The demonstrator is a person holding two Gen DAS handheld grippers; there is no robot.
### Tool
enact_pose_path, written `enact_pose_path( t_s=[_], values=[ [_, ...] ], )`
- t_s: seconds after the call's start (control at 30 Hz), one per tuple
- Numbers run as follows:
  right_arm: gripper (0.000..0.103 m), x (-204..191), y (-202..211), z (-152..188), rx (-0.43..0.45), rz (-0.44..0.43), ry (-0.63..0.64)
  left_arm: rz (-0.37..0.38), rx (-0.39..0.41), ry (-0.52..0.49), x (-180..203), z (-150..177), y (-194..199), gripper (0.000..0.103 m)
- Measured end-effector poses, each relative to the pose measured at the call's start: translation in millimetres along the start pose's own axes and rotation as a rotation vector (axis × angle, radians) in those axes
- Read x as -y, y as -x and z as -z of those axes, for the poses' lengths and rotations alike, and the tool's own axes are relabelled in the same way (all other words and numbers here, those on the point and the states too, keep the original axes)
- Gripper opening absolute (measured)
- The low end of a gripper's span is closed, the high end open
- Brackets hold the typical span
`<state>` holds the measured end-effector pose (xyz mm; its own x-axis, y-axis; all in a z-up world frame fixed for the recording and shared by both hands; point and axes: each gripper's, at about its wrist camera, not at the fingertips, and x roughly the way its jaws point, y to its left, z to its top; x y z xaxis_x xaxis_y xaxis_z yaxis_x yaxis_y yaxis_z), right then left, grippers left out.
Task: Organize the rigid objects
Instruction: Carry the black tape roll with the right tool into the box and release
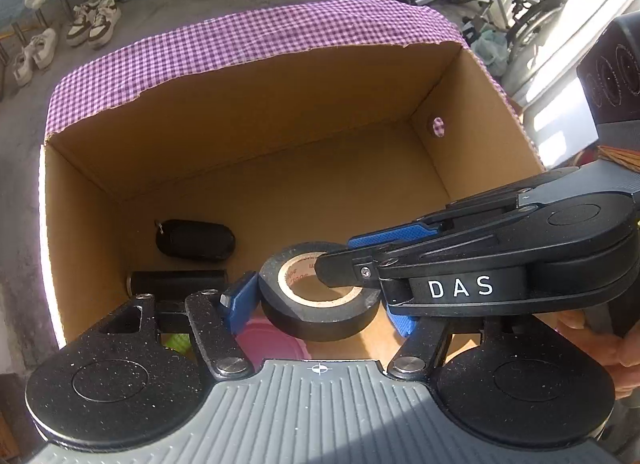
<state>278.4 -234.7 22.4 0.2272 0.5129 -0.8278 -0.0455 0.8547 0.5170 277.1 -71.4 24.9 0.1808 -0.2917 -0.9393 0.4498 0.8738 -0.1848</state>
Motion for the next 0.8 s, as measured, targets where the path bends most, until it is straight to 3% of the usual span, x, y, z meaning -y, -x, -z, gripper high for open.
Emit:
enact_pose_path(
  t_s=[0.13, 0.3, 0.6, 0.8],
  values=[
    [0.026, 10.8, -28.3, -10.2, -0.089, 0.018, -0.029, 0.006, -0.087, 0.032, -10.0, -7.1, -25.2, 0.067],
    [0.026, 5.1, -52.1, -22.9, -0.135, 0.039, -0.015, 0.011, -0.131, 0.068, -21.4, -7.2, -37.9, 0.067],
    [0.026, -7.5, -63.5, -42.0, -0.076, 0.03, 0.008, -0.076, -0.07, 0.086, -38.5, -15.5, -31.8, 0.068],
    [0.029, -9.0, -59.1, -37.6, -0.038, 0.026, 0.008, -0.113, -0.025, 0.085, -33.3, -9.6, -19.6, 0.071]
  ],
)
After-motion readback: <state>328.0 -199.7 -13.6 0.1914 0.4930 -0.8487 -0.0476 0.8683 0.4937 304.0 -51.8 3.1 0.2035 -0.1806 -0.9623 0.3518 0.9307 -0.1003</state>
